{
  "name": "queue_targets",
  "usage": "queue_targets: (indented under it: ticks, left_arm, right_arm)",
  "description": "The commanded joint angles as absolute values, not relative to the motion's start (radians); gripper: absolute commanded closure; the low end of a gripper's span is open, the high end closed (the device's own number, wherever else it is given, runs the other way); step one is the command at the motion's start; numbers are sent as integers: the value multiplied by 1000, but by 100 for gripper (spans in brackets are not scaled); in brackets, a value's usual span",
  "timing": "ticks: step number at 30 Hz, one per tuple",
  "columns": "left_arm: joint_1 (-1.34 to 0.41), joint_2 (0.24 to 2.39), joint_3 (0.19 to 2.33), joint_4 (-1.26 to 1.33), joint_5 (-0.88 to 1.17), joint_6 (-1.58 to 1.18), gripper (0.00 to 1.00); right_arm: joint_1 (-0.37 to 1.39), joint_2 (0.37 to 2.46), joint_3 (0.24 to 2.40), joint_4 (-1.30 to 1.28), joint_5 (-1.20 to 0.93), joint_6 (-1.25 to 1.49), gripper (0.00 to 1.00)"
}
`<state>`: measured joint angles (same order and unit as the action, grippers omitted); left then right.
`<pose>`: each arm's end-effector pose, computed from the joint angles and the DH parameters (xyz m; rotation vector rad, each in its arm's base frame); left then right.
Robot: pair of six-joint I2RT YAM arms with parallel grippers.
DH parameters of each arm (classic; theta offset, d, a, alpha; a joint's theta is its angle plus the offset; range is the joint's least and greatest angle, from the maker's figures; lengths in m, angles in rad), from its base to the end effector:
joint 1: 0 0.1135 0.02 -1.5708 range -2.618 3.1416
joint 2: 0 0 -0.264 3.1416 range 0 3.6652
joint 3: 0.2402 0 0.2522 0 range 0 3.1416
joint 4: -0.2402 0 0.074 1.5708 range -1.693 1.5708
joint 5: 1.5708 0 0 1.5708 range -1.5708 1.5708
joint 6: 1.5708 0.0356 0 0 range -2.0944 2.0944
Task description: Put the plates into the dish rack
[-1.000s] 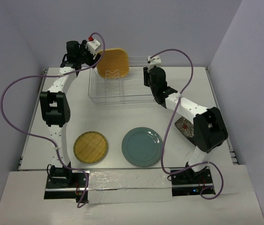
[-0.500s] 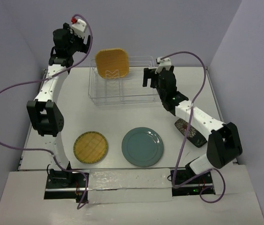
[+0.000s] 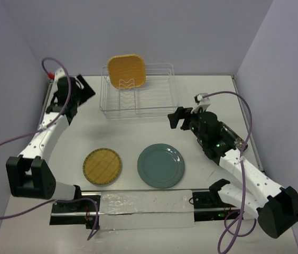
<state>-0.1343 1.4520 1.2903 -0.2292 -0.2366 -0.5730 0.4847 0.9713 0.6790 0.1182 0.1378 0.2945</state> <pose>0.3386 -0.0373 0.3540 -0.5761 1.8708 -0.2349 0.2062 0.1031 0.2994 -0.0657 1.7634 0.4492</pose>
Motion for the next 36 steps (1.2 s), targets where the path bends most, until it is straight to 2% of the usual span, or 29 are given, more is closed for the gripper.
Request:
queue_targets:
  ticks: [1,6,10,14,18,23,28,32,36]
  left_arm:
    - [-144,1246,1011,-279,-267,-816,1]
    - [-144,973,815,-279,-266,-867,1]
    - [-146,864,706,-322,-288,-954,1]
    - [-152,751,587,-247,-139,-958,1]
    - [-195,727,541,-177,52,-908,1]
    - [-393,717,469,-129,68,-909,1]
    - [-686,735,382,-10,37,-904,1]
    - [-798,765,387,26,37,-876,1]
    - [-859,744,439,-220,-181,-1037,1]
  right_arm:
    - [493,920,641,98,-83,393,0]
    - [506,994,652,101,-240,418,0]
    - [511,1056,651,86,-266,450,0]
    - [511,1067,625,-27,-166,521,0]
    - [509,968,533,-130,-45,604,0]
    - [508,809,394,-279,-4,680,0]
    - [505,695,278,-322,-41,765,0]
    - [503,643,264,-324,-20,764,0]
    - [502,637,276,-323,-36,741,0]
